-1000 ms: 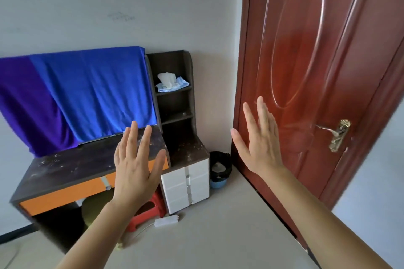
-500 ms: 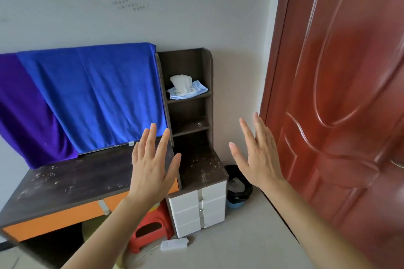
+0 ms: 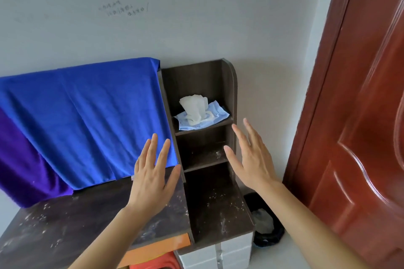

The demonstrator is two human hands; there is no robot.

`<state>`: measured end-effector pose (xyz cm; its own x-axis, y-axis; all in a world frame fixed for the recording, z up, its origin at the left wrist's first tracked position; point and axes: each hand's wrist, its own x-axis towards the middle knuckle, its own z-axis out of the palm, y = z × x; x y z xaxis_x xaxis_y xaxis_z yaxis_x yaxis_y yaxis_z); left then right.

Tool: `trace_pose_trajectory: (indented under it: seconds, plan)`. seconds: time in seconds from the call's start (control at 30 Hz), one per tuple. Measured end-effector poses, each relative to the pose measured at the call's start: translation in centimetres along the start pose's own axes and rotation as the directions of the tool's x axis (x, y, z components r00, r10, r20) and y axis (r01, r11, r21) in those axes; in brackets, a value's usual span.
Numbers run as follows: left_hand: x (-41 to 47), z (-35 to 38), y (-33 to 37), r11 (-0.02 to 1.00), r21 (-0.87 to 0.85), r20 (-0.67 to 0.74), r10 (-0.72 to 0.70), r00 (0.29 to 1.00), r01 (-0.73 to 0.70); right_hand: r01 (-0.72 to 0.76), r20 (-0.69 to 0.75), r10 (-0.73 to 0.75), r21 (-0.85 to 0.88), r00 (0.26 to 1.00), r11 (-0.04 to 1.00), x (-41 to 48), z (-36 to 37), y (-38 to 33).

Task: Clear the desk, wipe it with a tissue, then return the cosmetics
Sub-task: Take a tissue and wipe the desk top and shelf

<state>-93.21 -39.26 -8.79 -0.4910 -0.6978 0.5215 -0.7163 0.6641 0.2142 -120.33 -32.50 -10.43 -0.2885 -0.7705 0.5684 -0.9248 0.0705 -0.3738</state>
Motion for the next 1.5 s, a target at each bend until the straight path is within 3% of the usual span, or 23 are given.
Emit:
trace_pose_trajectory:
  seconds: [0.13, 0.4, 0.57, 0.73, 0.8, 0.9, 1.07, 1.23, 1.37, 1.43, 1.5]
  plan:
    - [4.6, 4.4, -3.8, 0.998, -0.059, 0.011, -0.005, 1.0, 0.005, -0.056, 0.024, 0.056, 0.029, 0.998, 0.998, 4.5, 4.6, 0.3]
    - [13.0, 12.3, -8.4, 0.981, -0.147, 0.103, 0.146, 0.984, -0.13, -0.175, 0.072, 0.175, -0.005, 0.982, 0.985, 11.4, 11.4, 1.8]
    - [15.3, 15.7, -8.6, 0.971, -0.191, 0.151, 0.171, 0.974, -0.141, -0.131, 0.095, 0.125, 0.055, 0.988, 0.99, 16.1, 14.3, 2.9]
    - [16.4, 17.8, -8.6, 0.992, -0.11, 0.196, 0.077, 0.978, -0.056, -0.138, 0.05, 0.131, 0.2, 0.99, 0.97, 22.8, 17.5, 3.1]
    - [16.6, 18.2, -8.4, 0.997, -0.071, 0.217, 0.015, 0.976, 0.001, -0.18, 0.088, 0.166, 0.178, 0.982, 0.968, 24.9, 18.7, 3.1]
    - [16.9, 18.7, -7.7, 0.999, 0.007, 0.21, -0.043, 0.977, 0.043, -0.127, 0.162, 0.108, 0.114, 0.981, 0.985, 26.4, 19.9, 3.6]
    - [17.1, 19.5, -7.1, 0.995, 0.037, 0.218, -0.095, 0.971, 0.089, -0.153, 0.136, 0.103, 0.438, 0.985, 0.886, 26.7, 19.8, 5.7]
    - [17.3, 19.4, -7.1, 0.993, 0.064, 0.226, -0.112, 0.968, 0.1, -0.186, 0.089, 0.164, 0.553, 0.982, 0.812, 26.9, 18.0, 6.5]
    - [17.2, 19.2, -6.9, 0.993, 0.068, 0.246, -0.114, 0.963, 0.1, -0.251, 0.116, 0.24, 0.695, 0.964, 0.673, 26.9, 16.0, 6.6]
    - [17.2, 19.1, -6.9, 0.993, 0.058, 0.256, -0.112, 0.96, 0.1, -0.317, 0.183, 0.264, 0.666, 0.947, 0.675, 26.7, 15.6, 6.9]
    - [17.2, 19.0, -7.0, 0.994, 0.048, 0.273, -0.112, 0.956, 0.103, -0.366, 0.309, 0.239, 0.47, 0.921, 0.803, 26.3, 15.7, 7.4]
